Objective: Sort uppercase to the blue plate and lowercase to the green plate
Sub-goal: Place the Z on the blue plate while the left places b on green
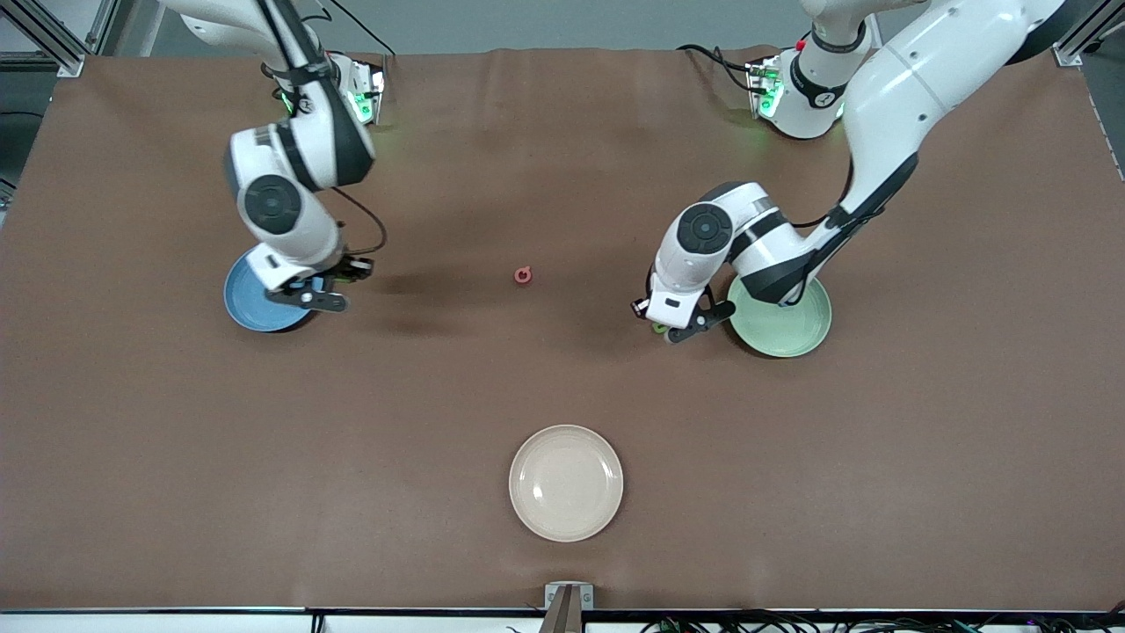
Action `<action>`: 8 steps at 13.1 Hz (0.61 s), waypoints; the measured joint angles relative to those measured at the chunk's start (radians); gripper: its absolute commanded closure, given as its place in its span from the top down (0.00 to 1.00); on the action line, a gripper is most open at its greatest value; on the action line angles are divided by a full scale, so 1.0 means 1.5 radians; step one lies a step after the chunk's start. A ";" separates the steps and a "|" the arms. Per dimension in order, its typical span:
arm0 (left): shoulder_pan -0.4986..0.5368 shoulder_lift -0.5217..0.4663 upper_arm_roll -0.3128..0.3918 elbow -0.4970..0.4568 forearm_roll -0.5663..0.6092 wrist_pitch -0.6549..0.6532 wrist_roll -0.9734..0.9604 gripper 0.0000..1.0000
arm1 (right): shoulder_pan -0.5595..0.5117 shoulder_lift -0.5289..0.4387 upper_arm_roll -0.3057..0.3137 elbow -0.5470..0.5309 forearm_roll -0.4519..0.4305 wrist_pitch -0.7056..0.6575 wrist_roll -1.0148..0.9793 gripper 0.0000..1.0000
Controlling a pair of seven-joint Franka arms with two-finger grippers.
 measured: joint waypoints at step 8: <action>0.250 -0.012 -0.086 -0.087 0.037 -0.058 0.183 0.19 | -0.195 -0.009 -0.009 -0.055 -0.007 0.066 -0.271 1.00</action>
